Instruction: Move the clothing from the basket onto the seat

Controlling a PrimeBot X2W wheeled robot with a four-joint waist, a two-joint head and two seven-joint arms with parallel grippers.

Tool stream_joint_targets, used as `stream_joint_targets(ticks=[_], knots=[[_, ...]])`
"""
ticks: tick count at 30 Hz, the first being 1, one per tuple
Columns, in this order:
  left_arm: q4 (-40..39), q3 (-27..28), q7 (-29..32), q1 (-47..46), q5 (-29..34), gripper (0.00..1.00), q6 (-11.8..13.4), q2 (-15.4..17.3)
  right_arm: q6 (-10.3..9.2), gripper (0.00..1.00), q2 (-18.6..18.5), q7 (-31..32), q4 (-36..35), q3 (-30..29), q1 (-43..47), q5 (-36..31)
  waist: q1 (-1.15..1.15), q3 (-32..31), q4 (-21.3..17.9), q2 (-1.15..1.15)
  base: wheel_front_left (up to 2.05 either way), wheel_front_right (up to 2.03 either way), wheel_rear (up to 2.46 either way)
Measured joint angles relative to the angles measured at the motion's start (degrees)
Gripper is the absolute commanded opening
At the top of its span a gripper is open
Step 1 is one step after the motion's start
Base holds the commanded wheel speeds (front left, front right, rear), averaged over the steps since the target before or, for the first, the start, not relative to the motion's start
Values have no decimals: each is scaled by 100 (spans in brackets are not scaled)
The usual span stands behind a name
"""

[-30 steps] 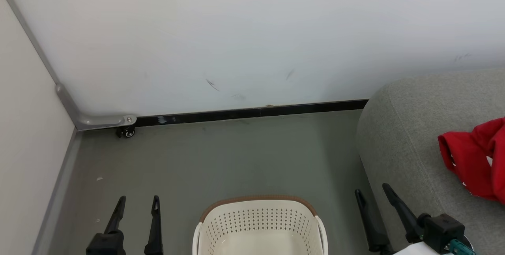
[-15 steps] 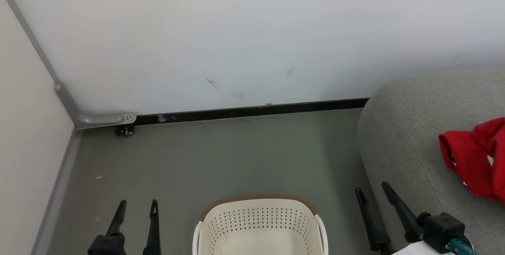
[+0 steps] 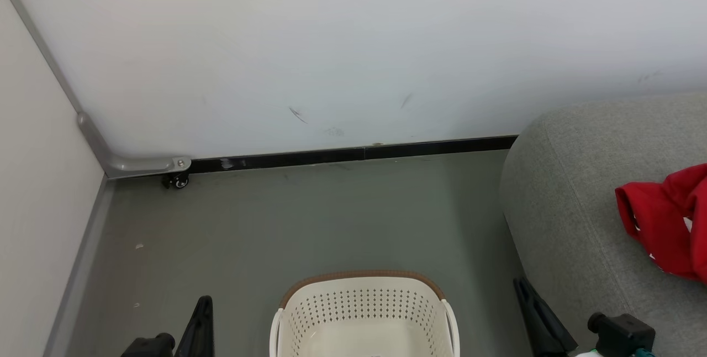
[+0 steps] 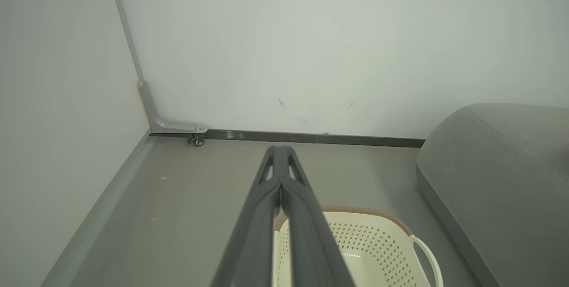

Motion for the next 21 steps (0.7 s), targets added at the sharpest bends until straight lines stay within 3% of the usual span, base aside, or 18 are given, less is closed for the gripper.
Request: stream_joint_targets(ticks=[10,21], knots=[[-49,255,199,0,-896,0,-235,-93,0,0,2,19,-69,-136,-16,1059,7,43,36,0,0,0,0],[-86,523,431,-4,-1736,0,-523,-218,0,0,-49,124,-63,-221,-55,2012,62,58,78,0,0,0,0]])
